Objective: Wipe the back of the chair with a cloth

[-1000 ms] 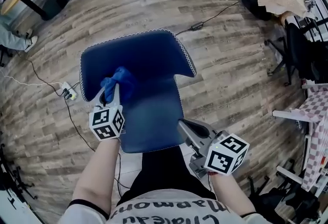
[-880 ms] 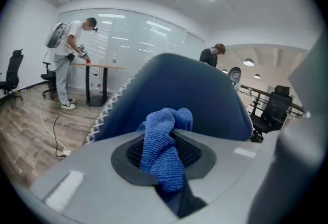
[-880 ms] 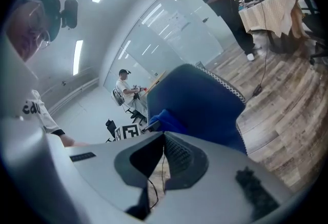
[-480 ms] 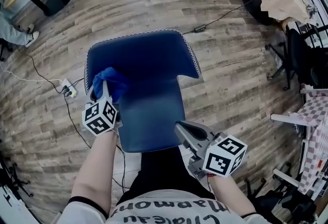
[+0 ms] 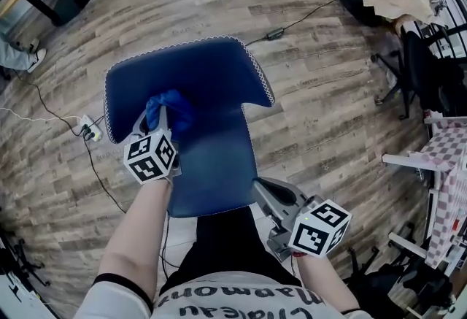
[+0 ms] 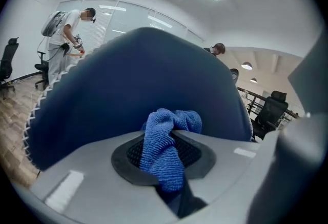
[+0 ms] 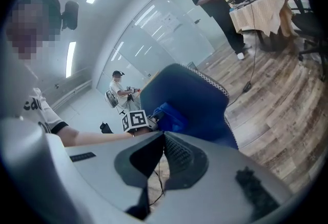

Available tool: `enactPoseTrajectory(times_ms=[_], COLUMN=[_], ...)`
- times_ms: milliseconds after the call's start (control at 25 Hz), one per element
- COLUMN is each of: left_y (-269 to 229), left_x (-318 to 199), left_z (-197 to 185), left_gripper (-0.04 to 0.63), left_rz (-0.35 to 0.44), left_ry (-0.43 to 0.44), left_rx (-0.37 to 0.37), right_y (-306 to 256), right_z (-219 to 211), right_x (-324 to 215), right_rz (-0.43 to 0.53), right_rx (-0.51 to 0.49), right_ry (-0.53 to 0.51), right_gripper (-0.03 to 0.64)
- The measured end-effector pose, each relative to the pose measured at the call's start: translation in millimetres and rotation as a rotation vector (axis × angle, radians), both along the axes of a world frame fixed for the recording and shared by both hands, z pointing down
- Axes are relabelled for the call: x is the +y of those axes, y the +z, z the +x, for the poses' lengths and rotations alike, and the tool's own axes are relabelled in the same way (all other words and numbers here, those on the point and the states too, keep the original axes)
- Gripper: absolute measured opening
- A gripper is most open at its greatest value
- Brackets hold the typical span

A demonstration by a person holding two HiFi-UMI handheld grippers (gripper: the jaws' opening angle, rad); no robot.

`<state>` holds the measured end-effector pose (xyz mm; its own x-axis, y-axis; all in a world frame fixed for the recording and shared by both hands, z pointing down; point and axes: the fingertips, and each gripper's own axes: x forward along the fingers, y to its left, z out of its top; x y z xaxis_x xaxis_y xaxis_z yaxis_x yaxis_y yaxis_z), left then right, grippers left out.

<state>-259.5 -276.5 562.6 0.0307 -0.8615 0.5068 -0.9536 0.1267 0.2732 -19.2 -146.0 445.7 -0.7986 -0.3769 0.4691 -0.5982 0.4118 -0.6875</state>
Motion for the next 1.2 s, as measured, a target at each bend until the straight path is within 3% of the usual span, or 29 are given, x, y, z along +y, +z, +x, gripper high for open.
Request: enactPoseTrajectory(times_ms=[320,800,1040,1200], left_y=[-6.1,-11.0,-15.1,-0.4], left_x=[-40.4,-56.5,-52.4,-33.9], left_z=[95.8,192.1,197.0,151.4], left_gripper=[0.077,0.077,0.077,0.078], left_rz=[0.037,0.049,0.069,0.047], left_ry=[0.264,0.506,0.505,0.393], left_rx=[0.02,0.035,0.067,0.022], right_y=[-1.4,1.1,0.8,8.6], right_z=[27.4,60.2,60.6,47.7], right_x=[4.7,13.3,15.6,16.6], right_rz=[-0.003,-0.011,-0.018,-0.034], right_rx=[0.019,0.029,0.033,0.022], right_ry=[0.061,0.149,0.136,0.101], right_gripper=[0.014,0.014,0.014,0.014])
